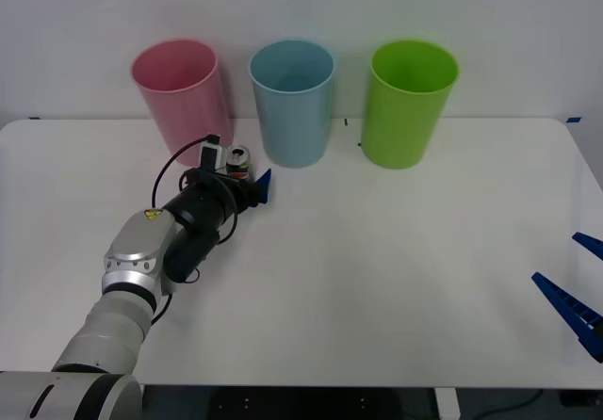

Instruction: Grasp the object on the table and drop it into the matching bin: aluminum can to the light blue bin, PET bottle to the pink bin.

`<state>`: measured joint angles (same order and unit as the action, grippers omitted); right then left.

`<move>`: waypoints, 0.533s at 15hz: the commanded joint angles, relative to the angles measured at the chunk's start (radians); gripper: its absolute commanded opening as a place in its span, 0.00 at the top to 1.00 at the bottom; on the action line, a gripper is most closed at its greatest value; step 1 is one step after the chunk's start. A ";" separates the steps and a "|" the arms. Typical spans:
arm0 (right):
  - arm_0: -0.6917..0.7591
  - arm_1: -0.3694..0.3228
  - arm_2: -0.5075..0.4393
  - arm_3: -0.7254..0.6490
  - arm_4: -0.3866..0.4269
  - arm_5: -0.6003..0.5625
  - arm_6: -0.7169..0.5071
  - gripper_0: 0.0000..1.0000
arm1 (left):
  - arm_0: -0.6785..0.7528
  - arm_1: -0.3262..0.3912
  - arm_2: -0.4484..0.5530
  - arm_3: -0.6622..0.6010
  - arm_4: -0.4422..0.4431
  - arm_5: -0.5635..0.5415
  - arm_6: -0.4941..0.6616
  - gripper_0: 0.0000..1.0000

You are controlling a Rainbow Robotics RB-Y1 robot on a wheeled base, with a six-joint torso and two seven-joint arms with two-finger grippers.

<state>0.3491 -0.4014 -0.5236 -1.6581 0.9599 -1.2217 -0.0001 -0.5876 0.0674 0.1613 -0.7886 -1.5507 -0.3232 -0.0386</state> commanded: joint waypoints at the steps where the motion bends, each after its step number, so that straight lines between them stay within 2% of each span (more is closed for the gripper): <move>1: 0.000 0.000 0.000 0.000 0.000 0.000 0.000 0.00 | 0.000 0.000 0.000 -0.001 0.001 0.004 -0.006 0.68; 2: 0.000 0.000 0.000 0.000 0.000 0.000 0.000 0.00 | 0.000 0.000 0.000 -0.001 -0.002 0.004 -0.009 0.88; 3: 0.000 0.000 0.000 0.000 0.000 0.000 0.000 0.00 | 0.000 0.000 0.000 0.000 -0.003 0.007 -0.009 0.97; 4: 0.000 0.000 0.000 0.000 0.000 0.000 0.000 0.00 | 0.000 0.000 -0.002 -0.001 -0.002 0.007 -0.010 1.00; 8: 0.000 0.000 0.000 0.000 0.000 0.000 0.000 0.00 | 0.000 0.000 -0.003 -0.001 0.000 0.010 -0.006 1.00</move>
<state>0.3491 -0.4014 -0.5236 -1.6581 0.9599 -1.2217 -0.0001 -0.5876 0.0674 0.1590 -0.7887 -1.5515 -0.3129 -0.0446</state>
